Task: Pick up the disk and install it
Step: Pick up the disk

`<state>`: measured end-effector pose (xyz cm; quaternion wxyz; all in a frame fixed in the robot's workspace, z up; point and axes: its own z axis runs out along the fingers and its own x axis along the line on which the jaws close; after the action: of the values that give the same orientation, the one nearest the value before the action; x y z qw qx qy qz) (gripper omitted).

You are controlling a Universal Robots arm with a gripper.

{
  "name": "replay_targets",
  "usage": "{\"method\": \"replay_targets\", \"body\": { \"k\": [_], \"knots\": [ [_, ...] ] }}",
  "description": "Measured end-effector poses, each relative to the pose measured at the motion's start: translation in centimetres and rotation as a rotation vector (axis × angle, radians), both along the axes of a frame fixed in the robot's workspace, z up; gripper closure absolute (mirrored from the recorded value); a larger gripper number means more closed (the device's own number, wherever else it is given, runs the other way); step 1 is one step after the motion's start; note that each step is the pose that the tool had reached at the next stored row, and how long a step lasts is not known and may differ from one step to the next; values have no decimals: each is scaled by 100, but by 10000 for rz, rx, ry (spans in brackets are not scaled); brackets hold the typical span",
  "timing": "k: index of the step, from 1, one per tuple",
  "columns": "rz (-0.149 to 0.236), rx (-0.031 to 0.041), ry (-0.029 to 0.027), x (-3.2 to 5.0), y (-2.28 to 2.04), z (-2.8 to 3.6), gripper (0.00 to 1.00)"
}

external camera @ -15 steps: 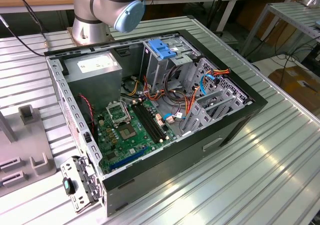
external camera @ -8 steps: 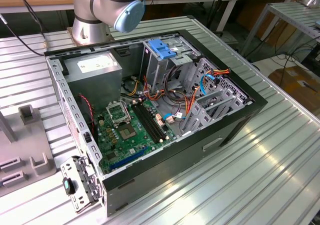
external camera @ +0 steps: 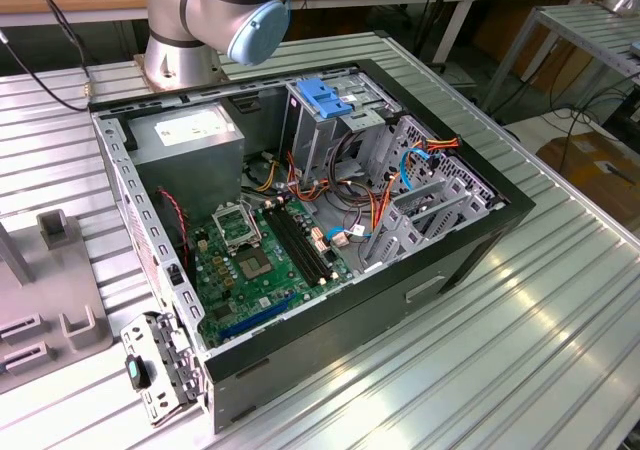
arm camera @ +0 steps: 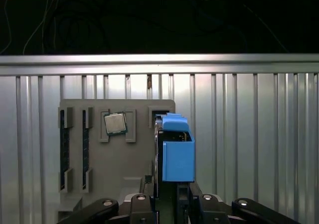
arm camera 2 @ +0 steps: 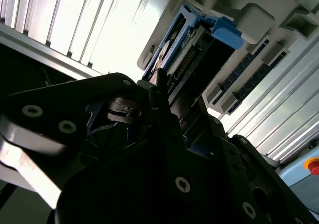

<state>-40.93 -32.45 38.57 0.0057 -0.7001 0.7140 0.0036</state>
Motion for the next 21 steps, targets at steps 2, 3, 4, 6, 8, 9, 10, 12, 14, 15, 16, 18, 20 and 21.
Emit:
{"method": "replay_targets", "body": {
  "k": [2, 3, 4, 6, 8, 9, 10, 12, 14, 15, 16, 18, 20, 21],
  "knots": [
    [0, 0, 0, 0, 0, 8, 65],
    [0, 1, 0, 0, 0, 11, 65],
    [0, 1, -1, 0, 0, 13, 65],
    [0, 1, 0, 0, 0, 18, 65],
    [0, 1, 0, 0, 0, 24, 65],
    [0, 1, 0, 0, 0, 24, 65],
    [0, 0, 0, 0, 0, 24, 65],
    [-1, 1, 0, 0, 0, 25, 65],
    [0, 0, 0, 0, 0, 25, 65],
    [0, 1, 0, 0, 0, 25, 65],
    [0, -1, 2, 0, 0, 29, 65],
    [0, 0, 2, 0, 0, 43, 65],
    [0, 0, 2, 0, 0, 68, 65],
    [0, 0, 1, 0, 0, 85, 65]
  ]
}}
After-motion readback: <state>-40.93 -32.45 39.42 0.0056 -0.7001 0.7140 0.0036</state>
